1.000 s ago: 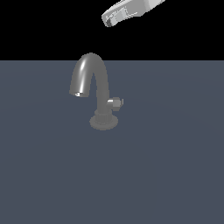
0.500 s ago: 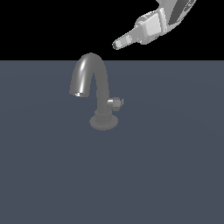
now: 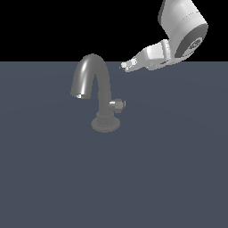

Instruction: Turn on the faucet by rotating a designated handle.

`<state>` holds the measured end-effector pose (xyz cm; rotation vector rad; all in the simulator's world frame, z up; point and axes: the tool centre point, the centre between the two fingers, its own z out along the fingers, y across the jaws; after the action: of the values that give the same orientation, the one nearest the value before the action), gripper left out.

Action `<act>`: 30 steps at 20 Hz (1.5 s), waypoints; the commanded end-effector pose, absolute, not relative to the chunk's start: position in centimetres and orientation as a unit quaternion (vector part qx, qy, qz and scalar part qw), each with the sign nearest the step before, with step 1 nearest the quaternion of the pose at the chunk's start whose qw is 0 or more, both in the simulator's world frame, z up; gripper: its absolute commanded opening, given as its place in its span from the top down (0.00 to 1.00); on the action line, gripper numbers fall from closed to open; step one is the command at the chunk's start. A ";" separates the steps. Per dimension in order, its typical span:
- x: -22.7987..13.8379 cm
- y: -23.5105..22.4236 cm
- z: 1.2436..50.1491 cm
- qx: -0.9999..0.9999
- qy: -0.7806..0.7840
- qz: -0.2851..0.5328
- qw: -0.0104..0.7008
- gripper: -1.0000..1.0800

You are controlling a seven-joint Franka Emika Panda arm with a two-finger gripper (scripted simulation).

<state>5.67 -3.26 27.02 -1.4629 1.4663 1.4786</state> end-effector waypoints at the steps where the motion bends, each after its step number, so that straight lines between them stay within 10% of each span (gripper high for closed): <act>1: 5.8 -3.6 25.3 -0.512 0.566 0.571 0.303 1.00; 30: 2.7 -4.2 15.9 -0.341 0.620 0.623 0.334 1.00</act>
<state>3.26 -4.18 16.32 -0.8916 1.6169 1.6251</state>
